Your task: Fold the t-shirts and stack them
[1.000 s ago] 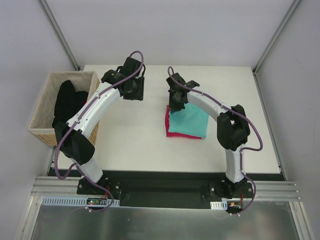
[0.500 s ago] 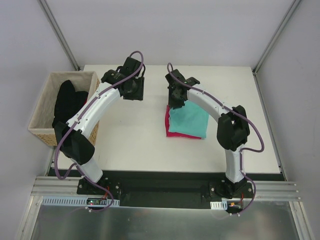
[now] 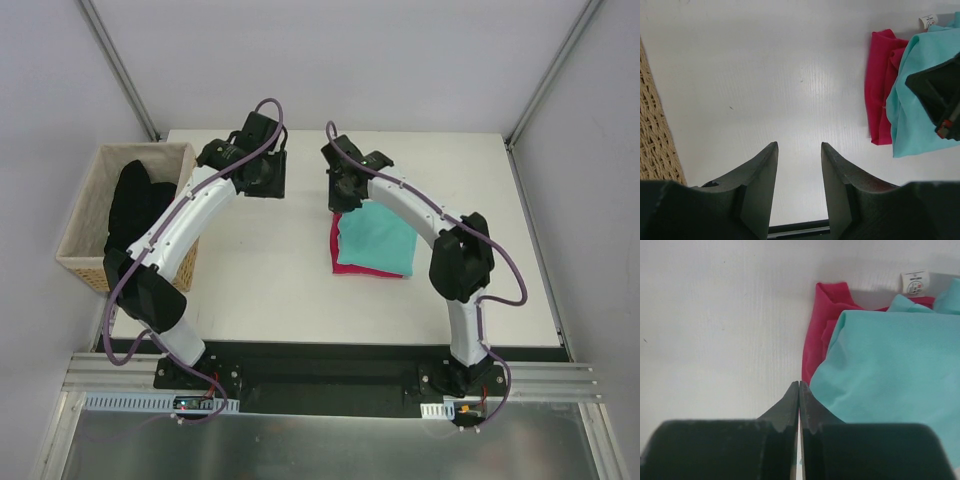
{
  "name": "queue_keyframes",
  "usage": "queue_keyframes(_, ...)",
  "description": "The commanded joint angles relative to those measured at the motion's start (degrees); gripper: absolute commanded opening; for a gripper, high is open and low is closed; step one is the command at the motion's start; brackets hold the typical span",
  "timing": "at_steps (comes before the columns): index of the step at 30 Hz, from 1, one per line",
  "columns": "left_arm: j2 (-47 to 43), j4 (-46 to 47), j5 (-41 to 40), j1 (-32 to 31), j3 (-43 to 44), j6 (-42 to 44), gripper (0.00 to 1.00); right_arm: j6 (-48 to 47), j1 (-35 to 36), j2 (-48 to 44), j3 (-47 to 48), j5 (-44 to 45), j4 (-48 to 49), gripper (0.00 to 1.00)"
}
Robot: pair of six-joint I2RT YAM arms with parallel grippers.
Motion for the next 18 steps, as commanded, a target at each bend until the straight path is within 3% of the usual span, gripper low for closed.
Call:
queue_keyframes(1, -4.36, -0.55, -1.7, 0.92, -0.07, 0.7, 0.4, 1.15, 2.18, 3.74, -0.01, -2.64, 1.02, 0.01)
queue_keyframes(18, -6.12, -1.6, -2.14, 1.71, -2.01, 0.44, 0.41, 1.68, 0.52, 12.45, 1.93, -9.77, 4.72, 0.01)
